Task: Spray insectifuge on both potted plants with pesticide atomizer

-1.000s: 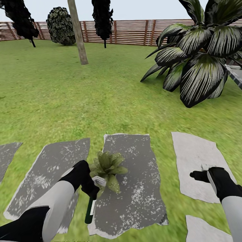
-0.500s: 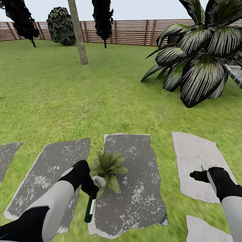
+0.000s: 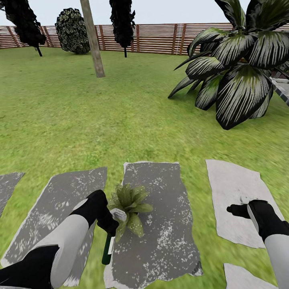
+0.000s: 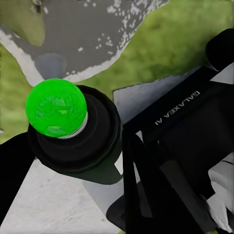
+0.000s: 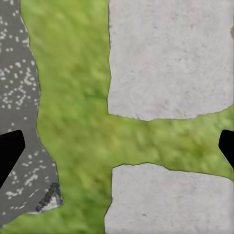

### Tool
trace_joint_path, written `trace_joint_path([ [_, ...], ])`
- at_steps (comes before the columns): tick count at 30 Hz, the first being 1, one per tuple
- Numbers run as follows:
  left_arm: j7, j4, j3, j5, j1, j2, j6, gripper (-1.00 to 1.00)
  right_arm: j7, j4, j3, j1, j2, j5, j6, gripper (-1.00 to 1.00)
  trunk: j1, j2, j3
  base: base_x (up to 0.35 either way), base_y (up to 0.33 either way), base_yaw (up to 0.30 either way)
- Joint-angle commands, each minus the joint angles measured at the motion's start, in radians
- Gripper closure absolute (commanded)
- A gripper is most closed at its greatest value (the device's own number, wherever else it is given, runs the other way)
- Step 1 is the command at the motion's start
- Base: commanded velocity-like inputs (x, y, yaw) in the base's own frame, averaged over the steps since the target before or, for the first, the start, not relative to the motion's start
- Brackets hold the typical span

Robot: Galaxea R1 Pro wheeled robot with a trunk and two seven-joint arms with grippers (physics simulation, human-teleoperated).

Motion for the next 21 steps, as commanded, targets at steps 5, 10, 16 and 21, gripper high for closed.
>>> trace_joint_path([
  [5, -0.036, -0.002, 0.007, -0.013, -0.004, -0.001, 0.007, 1.0, 0.009, -0.001, -0.003, -0.001, 0.0, 0.011, 0.004, -1.0, 0.0, 0.0, -0.001, 0.0, 0.0, 0.0],
  [10, -0.068, -0.003, 0.008, -0.015, -0.016, -0.001, 0.007, 1.0, 0.009, -0.001, -0.004, -0.001, 0.0, 0.011, 0.004, -1.0, 0.0, 0.0, -0.001, 0.0, 0.0, 0.0],
  [16, -0.108, -0.003, 0.007, -0.017, -0.051, -0.001, 0.008, 1.0, 0.01, -0.001, -0.005, -0.001, 0.0, 0.011, 0.004, -1.0, 0.0, 0.0, -0.001, 0.0, 0.0, 0.0],
  [21, -0.136, -0.003, 0.006, -0.02, -0.071, -0.001, 0.011, 1.0, 0.01, -0.001, -0.005, -0.001, 0.0, 0.011, 0.004, -1.0, 0.0, 0.0, -0.001, 0.0, 0.0, 0.0],
])
